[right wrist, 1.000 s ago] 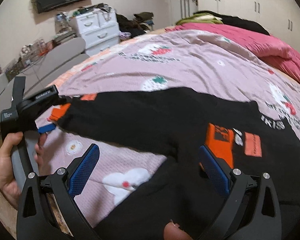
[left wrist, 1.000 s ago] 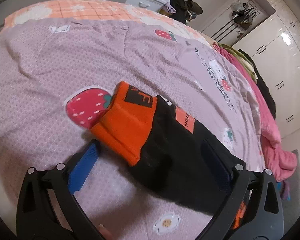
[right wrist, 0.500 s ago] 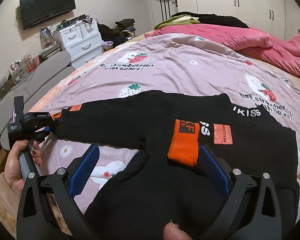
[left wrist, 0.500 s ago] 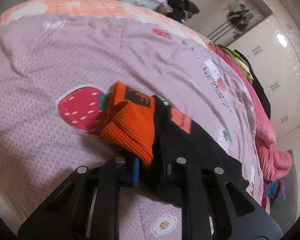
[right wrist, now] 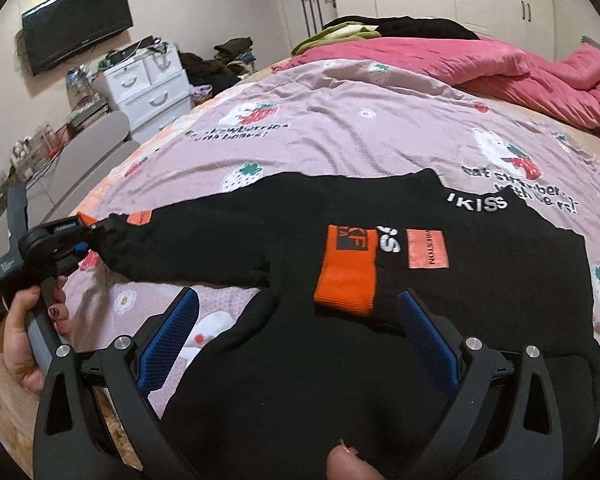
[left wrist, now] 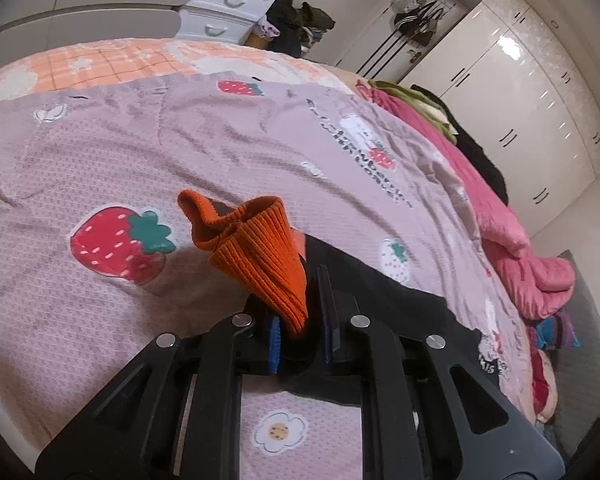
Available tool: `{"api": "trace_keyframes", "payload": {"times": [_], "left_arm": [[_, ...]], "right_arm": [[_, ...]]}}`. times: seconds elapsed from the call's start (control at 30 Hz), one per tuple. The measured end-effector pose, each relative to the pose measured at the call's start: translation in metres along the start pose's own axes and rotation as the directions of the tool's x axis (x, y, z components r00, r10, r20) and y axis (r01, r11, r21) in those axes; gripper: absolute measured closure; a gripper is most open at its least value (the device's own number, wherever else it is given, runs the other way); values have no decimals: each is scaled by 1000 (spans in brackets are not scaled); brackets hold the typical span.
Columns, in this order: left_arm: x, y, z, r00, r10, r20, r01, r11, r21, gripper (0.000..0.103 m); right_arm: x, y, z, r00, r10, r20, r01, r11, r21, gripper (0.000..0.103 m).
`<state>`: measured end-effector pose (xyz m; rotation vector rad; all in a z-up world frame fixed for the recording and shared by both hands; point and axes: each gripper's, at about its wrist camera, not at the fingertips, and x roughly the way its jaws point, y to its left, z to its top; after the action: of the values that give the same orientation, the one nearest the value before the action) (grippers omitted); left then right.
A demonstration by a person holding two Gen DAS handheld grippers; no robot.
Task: Fold small clothes
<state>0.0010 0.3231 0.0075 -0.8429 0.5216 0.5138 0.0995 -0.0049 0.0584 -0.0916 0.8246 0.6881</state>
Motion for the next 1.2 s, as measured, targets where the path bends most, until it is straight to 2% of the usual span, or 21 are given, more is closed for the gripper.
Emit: {"api": "trace_keyframes", "payload": {"times": [0.2, 0.47, 0.6, 0.83, 1.03, 1.2], "left_arm": [[-7, 1, -1, 998, -62, 6, 62, 998, -5, 96], [-12, -10, -4, 995, -97, 23, 96, 995, 39, 96], [-13, -26, -8, 992, -121, 32, 117, 988, 96, 96], [-16, -63, -19, 978, -208, 17, 200, 959, 198, 96], [-16, -86, -26, 962, -271, -25, 270, 939, 214, 96], [-14, -107, -31, 958, -280, -65, 287, 925, 248, 96]], "right_arm": [[-7, -11, -3, 1000, 12, 10, -13, 998, 58, 4], [-16, -18, -4, 1000, 13, 12, -14, 996, 85, 4], [-23, -29, -3, 1000, 1, 15, -3, 993, 121, 4], [-34, -58, -6, 999, -41, 24, 36, 981, 191, 4], [-42, -73, -6, 998, -68, 18, 62, 971, 232, 4], [-52, -83, -5, 996, -83, 38, 69, 959, 274, 4]]}}
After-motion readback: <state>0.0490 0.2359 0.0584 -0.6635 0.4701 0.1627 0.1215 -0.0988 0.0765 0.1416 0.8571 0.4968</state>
